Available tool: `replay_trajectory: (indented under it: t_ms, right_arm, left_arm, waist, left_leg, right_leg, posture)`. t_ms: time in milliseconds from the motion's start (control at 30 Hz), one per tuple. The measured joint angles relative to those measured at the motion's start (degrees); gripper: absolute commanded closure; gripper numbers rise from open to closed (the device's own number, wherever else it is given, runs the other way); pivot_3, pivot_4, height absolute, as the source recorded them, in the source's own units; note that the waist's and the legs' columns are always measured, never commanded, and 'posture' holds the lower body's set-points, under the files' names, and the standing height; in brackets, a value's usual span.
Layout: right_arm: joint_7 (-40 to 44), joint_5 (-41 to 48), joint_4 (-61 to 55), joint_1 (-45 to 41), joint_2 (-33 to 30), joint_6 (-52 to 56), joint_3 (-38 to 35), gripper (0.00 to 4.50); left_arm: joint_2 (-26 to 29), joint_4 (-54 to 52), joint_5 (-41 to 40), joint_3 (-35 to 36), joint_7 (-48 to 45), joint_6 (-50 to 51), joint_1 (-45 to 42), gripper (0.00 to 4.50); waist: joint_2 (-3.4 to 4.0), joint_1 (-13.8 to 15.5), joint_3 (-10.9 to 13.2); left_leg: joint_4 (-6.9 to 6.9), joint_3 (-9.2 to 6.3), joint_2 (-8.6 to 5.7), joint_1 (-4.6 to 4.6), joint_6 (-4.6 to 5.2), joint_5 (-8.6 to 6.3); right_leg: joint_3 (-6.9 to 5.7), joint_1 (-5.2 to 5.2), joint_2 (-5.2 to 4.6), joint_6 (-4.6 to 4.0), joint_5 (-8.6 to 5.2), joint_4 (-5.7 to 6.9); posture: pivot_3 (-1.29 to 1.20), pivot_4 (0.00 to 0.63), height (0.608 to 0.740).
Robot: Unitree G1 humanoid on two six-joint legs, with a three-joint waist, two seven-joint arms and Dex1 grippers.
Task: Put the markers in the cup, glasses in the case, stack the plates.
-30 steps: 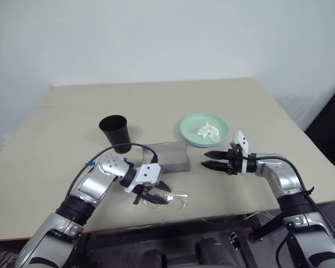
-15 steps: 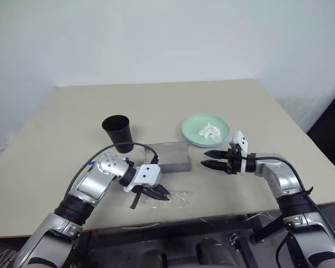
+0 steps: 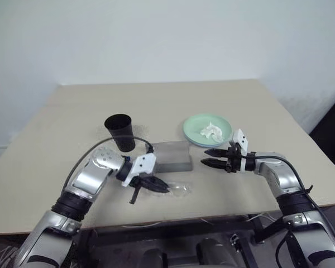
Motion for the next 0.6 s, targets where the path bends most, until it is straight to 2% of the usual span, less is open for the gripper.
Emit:
replay_trajectory:
  t_ms: [233,433,600]
  right_arm:
    - [0.0,-0.1,1.7,-0.6,0.0,-0.6,0.2,2.18]
    - [-0.3,-0.1,3.1,-1.9,0.7,-1.4,0.4,2.18]
    - [-0.8,-0.1,3.3,-2.0,1.4,-1.7,0.5,2.18]
  left_arm:
    - [-0.6,5.5,-0.6,4.1,2.3,-2.0,-6.2,4.49]
    - [-3.5,20.6,6.4,3.5,6.3,-13.5,-14.0,4.49]
    - [-7.1,32.2,10.6,1.4,7.0,-20.4,-16.8,4.49]
  waist:
    - [0.0,0.0,0.0]
    - [0.0,0.0,0.0]
    - [-0.01,0.0,0.0]
  left_leg:
    - [-0.1,-0.02,0.0,0.0,0.0,0.0]
    - [-0.05,0.0,-0.04,0.0,-0.01,0.0]
    - [-0.09,-0.03,-0.04,-0.08,0.0,0.0]
  right_leg:
    - [-0.02,-0.04,0.02,0.01,0.0,-0.01]
    - [0.0,0.0,0.01,0.0,0.01,-0.02]
    - [-0.01,-0.08,0.02,0.02,0.01,-0.03]
  posture:
    - [0.0,0.0,0.74]
    - [0.0,0.0,0.74]
    - [0.0,0.0,0.74]
